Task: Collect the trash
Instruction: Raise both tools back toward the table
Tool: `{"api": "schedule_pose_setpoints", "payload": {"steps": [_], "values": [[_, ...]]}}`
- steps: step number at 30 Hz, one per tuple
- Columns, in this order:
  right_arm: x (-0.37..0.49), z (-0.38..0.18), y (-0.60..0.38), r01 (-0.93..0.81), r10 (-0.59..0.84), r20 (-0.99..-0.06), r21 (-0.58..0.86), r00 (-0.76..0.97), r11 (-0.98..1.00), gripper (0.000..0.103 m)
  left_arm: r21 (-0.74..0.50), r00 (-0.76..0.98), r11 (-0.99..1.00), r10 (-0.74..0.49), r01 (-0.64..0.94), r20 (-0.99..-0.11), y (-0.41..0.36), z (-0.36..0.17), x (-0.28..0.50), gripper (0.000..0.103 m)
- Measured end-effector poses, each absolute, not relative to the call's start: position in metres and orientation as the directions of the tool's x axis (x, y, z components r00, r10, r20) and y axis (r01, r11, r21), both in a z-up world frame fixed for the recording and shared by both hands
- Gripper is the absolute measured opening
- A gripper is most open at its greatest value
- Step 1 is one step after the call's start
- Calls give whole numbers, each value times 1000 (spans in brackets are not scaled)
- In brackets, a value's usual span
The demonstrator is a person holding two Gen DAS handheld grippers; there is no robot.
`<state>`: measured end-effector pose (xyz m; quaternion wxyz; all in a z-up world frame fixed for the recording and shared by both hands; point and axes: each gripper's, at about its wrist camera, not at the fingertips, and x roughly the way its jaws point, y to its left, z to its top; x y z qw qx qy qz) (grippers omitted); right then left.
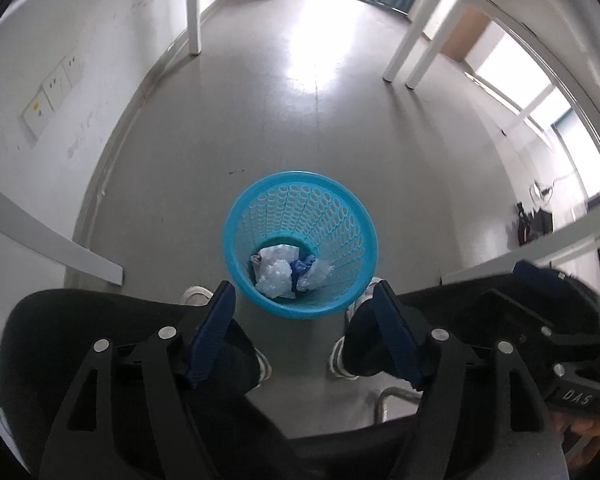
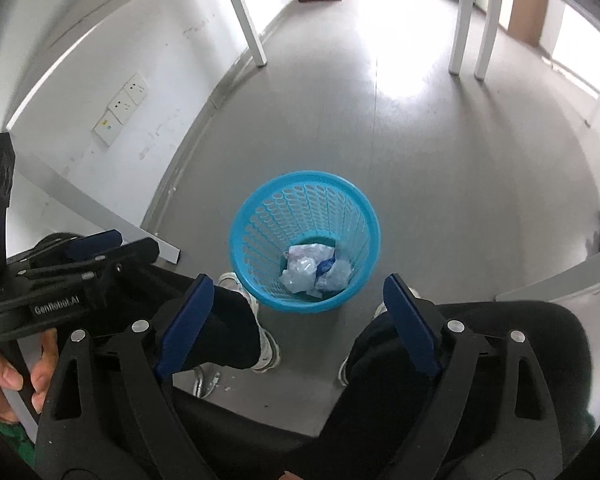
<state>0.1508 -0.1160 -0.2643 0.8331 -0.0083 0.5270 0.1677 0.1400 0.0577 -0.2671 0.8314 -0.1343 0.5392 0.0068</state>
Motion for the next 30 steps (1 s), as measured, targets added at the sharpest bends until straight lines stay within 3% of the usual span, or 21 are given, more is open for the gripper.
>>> {"api": "schedule_pose_setpoints", "payload": {"steps": [6, 13, 30], "values": [[118, -228, -129, -328, 324, -836, 185, 443, 926, 87, -216, 474, 970, -137, -116, -870, 49, -239, 108, 78], [89, -191, -151, -342, 353, -786, 193, 507, 920, 92, -212, 551, 977, -161, -31, -819, 30, -208, 77, 97], [80, -62, -186, -365, 377, -555, 138, 742, 921, 94, -160, 796, 985, -144, 60, -588, 34, -77, 56, 97]]}}
